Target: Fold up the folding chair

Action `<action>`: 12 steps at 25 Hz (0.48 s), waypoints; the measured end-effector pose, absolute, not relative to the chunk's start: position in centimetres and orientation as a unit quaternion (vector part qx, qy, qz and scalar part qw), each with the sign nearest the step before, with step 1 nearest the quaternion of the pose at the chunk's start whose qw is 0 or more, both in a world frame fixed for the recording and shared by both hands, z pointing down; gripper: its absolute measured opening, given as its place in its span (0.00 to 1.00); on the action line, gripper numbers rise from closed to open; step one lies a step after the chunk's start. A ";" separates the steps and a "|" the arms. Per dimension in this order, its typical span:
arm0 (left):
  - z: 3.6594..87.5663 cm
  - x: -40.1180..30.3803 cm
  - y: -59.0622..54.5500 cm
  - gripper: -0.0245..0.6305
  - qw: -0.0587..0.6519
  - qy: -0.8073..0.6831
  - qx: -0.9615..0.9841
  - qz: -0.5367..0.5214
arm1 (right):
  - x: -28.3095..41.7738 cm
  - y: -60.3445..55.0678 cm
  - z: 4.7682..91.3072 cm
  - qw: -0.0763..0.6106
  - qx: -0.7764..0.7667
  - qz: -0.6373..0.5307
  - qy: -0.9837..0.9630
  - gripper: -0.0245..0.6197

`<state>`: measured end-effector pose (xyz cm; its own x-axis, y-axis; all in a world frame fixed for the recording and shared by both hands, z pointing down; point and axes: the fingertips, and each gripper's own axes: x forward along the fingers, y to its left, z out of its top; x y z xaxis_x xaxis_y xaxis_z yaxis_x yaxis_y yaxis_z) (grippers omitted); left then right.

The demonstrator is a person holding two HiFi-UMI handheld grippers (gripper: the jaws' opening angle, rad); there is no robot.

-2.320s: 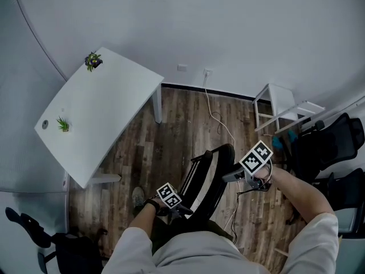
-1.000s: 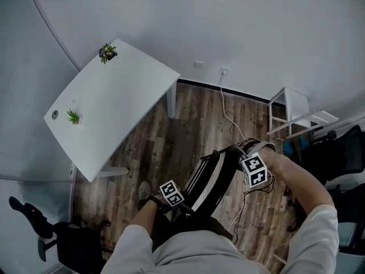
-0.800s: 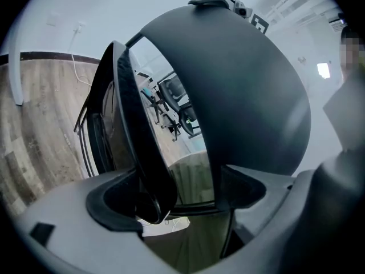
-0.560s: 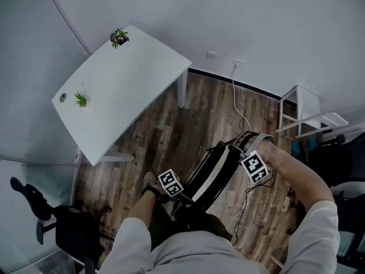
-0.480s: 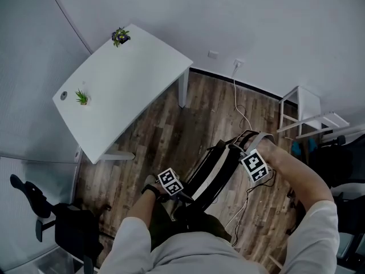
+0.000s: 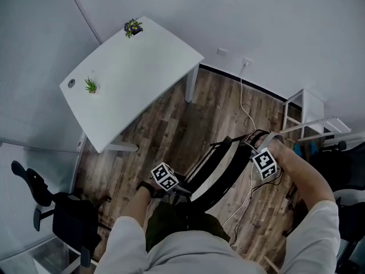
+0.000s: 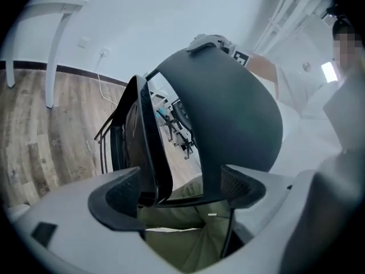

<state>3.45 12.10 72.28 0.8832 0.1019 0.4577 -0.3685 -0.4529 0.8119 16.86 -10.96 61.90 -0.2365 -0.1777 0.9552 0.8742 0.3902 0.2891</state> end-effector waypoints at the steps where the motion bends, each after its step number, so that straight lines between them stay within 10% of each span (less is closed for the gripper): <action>1: 71.5 2.8 12.1 0.71 0.507 -0.085 0.827 0.227 | 16.8 -11.0 61.9 0.552 -0.277 -0.475 -0.626 0.29; 12: 60.0 2.9 9.9 0.71 0.384 -0.173 0.876 0.234 | 15.8 -11.5 62.1 0.545 -0.292 -0.468 -0.632 0.29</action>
<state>2.90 9.88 60.03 0.8309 -0.1232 0.5426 -0.4823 -0.6457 0.5920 15.79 -11.55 62.07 -0.2364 -0.1406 0.9614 0.8785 0.3919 0.2733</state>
